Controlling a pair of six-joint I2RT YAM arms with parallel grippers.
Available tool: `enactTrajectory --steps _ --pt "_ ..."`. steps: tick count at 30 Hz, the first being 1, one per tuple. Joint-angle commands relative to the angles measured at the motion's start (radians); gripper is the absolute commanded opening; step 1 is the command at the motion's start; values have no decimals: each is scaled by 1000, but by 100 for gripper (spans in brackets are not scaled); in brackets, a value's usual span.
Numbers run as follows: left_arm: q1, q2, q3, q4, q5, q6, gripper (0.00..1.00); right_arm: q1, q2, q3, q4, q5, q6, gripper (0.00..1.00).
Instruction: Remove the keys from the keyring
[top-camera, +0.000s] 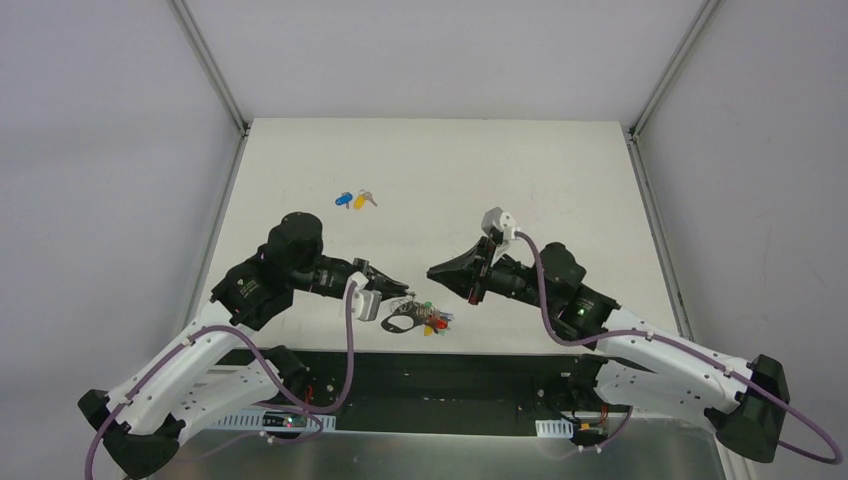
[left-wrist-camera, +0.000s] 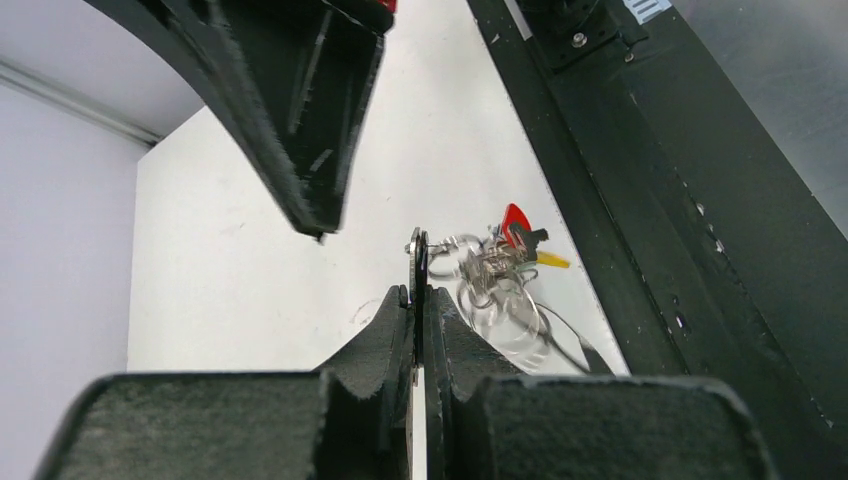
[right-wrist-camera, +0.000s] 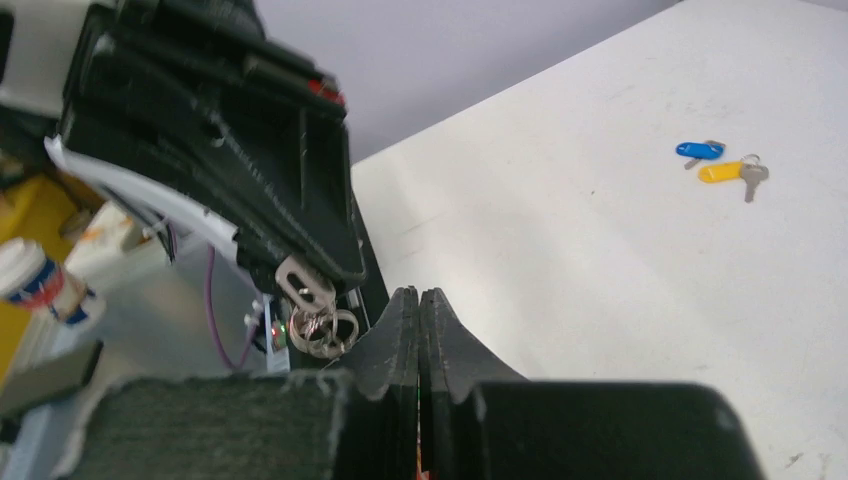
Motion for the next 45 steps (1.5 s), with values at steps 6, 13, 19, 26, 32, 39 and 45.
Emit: enactTrajectory --steps 6,13,19,26,32,39,45 --pt "8 30 2 39 10 7 0 -18 11 -23 189 79 252 1" --pt "8 25 8 42 40 1 0 -13 -13 -46 87 -95 -88 31" --pt "8 15 9 42 58 0 0 0 23 7 -23 -124 -197 33" --pt "8 18 11 45 87 -4 0 30 69 26 9 -206 -238 36" --pt "8 17 11 52 108 -13 0 45 115 49 44 -239 -252 40" --pt "8 20 10 54 114 -16 0 58 150 76 68 -252 -264 44" --pt "8 18 9 56 116 -18 0 63 128 54 106 -251 -270 42"
